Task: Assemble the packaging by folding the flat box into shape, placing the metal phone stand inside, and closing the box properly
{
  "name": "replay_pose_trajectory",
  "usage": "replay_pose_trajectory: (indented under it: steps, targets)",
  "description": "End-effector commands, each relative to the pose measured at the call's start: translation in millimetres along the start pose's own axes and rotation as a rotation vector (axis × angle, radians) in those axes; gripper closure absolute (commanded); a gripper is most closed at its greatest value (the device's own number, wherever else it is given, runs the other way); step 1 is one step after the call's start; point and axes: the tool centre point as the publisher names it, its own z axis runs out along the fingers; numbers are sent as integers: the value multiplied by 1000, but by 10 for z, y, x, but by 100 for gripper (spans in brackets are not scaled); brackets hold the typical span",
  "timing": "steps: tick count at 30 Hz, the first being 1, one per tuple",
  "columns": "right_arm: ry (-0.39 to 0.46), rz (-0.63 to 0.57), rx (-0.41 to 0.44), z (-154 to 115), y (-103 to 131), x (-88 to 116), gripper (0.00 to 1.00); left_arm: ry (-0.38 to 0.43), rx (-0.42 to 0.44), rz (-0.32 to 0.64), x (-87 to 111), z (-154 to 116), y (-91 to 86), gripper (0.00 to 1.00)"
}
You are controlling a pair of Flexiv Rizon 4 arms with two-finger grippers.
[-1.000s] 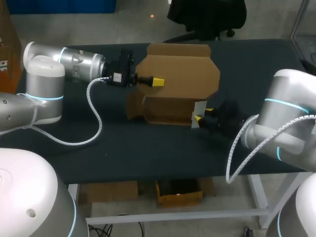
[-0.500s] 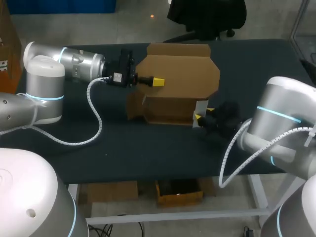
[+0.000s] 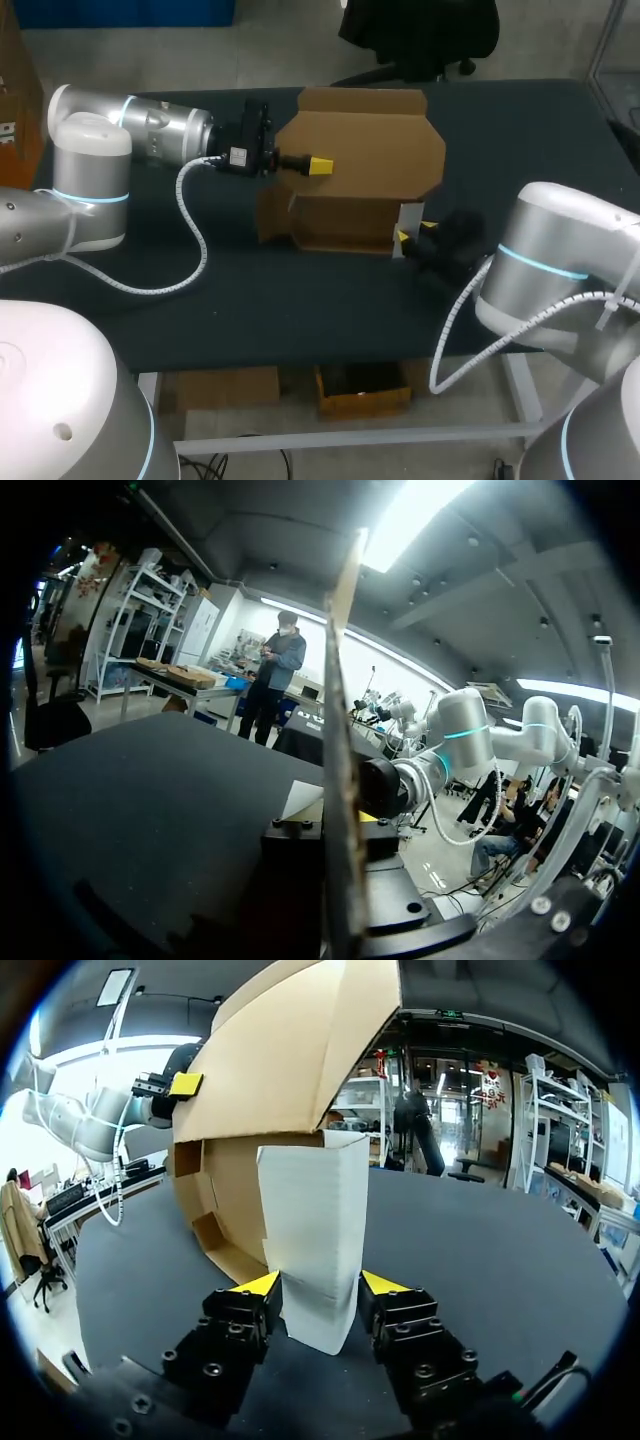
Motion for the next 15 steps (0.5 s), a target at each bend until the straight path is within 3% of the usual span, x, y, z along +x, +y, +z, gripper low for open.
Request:
replay_pose_trajectory:
  steps: [1,15]
  targets:
    - [-302,7,-16,23,-31,32,55,4,0,0,-21,10,30,100]
    - [-384,67,-23,32,-56,-18,60,4,0,0,-21,10,30,100]
